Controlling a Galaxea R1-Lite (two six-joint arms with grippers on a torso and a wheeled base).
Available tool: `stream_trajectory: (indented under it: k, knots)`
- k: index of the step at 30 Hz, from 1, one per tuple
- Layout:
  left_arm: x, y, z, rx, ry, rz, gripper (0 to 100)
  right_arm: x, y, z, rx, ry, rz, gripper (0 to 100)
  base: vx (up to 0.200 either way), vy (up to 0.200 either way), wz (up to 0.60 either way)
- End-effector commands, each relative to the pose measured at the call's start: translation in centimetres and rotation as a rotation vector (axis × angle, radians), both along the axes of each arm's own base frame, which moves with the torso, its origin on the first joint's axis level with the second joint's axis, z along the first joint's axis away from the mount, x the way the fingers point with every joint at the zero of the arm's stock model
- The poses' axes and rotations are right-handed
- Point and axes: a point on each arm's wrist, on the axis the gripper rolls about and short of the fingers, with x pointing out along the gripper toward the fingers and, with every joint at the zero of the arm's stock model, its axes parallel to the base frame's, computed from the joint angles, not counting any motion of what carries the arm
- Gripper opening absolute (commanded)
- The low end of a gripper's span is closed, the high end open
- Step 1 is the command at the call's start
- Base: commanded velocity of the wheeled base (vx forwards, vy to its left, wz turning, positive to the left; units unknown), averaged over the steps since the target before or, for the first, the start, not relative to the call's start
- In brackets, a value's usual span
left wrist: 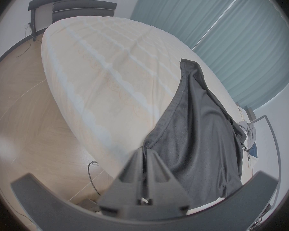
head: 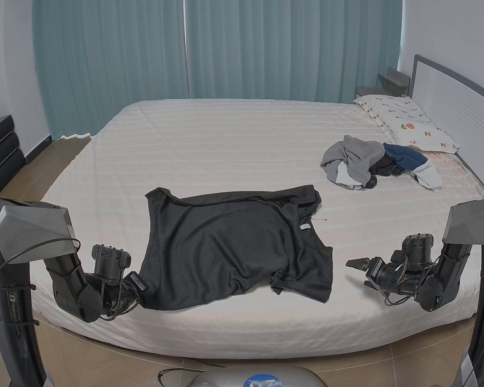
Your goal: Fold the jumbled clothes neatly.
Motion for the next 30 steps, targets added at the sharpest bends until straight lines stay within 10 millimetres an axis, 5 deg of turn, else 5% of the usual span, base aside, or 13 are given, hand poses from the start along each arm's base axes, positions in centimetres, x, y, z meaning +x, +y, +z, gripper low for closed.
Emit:
stream_trajectory:
  k: [1,14,21,30]
  knots:
    - [0.3,0.8,0.7,-0.004,-0.035,0.027,0,0.6,0.2,0.1,0.001,-0.015,0.004,100,0.0,0.0,0.0]
    - [0.4,2.7,4.6,-0.017,-0.162,0.09,0,4.0,3.6,-0.3,-0.06,-0.053,0.022,100,0.0,0.0,0.0]
    - [0.7,2.8,4.5,-0.025,-0.166,0.094,0,7.2,5.0,-1.2,-0.063,-0.038,0.04,100,0.0,0.0,0.0]
    - [0.7,2.8,4.4,-0.028,-0.162,0.093,0,7.5,5.8,-2.4,-0.068,-0.035,0.059,100,0.0,0.0,0.0]
